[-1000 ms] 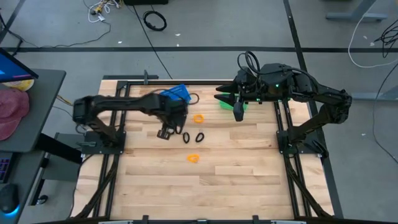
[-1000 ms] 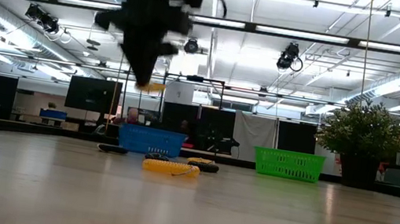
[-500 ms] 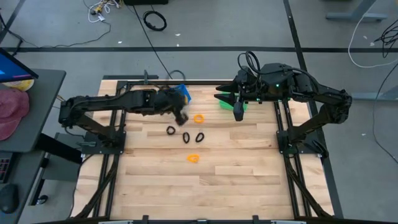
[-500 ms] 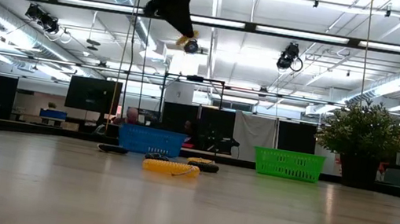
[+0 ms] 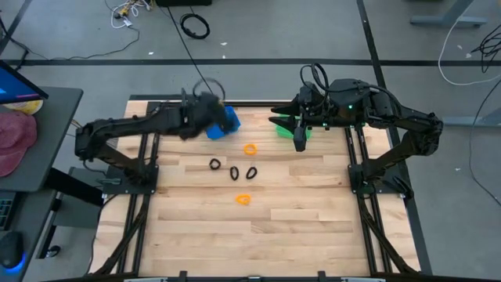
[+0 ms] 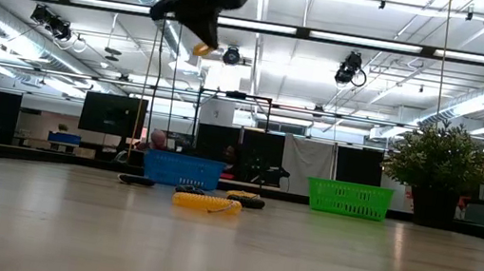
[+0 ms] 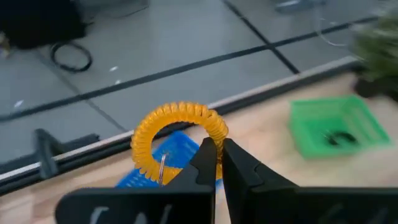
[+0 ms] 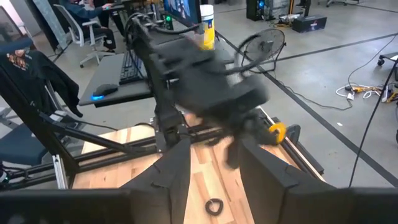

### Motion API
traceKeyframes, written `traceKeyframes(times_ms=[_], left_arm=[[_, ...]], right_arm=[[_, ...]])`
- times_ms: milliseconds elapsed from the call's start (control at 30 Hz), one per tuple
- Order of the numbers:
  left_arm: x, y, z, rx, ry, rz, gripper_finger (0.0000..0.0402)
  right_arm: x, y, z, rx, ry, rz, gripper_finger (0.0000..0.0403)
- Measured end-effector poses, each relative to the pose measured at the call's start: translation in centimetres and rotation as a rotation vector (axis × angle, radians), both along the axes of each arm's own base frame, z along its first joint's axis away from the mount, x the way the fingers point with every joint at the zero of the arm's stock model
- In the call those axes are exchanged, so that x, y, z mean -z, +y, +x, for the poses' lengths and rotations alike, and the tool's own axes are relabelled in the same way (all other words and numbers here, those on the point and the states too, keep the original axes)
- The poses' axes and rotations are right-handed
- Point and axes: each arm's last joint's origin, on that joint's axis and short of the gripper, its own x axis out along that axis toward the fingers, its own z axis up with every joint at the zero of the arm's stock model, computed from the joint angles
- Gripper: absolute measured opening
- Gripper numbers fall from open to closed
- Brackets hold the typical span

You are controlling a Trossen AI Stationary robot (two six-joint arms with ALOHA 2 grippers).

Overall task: Sort spring keychains
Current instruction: Put the yellow spring keychain into the blue bin

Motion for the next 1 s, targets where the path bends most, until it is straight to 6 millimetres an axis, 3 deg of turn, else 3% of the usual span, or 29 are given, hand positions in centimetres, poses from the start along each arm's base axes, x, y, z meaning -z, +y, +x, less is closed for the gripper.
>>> traceKeyframes(times_ms=[200, 333, 533, 767, 1000], left_arm=[[0.3, 6.2, -1.5, -0.059, 0.002, -0.044, 0.0009], [0.8, 8.8, -2.6, -0.062, 0.0, -0.115, 0.001], [1.8, 10.3, -2.9, 0.038, 0.046, -0.193, 0.0008], [6.9, 12.0, -2.4, 0.12, 0.251, -0.444, 0.0007], [9.2, 11.9, -1.1, 0.254, 0.337, -0.503, 0.0007]], right_arm=[[-0.2, 0.0, 0.0, 0.0, -0.017, 0.0, 0.0136], [-0.2, 0.0, 0.0, 0.0, -0.018, 0.0, 0.0136], [-0.2, 0.0, 0.0, 0.003, -0.021, 0.012, 0.0136], [-0.2, 0.0, 0.0, 0.003, -0.021, 0.012, 0.0136], [-0.2, 0.0, 0.0, 0.004, -0.022, 0.015, 0.0136]])
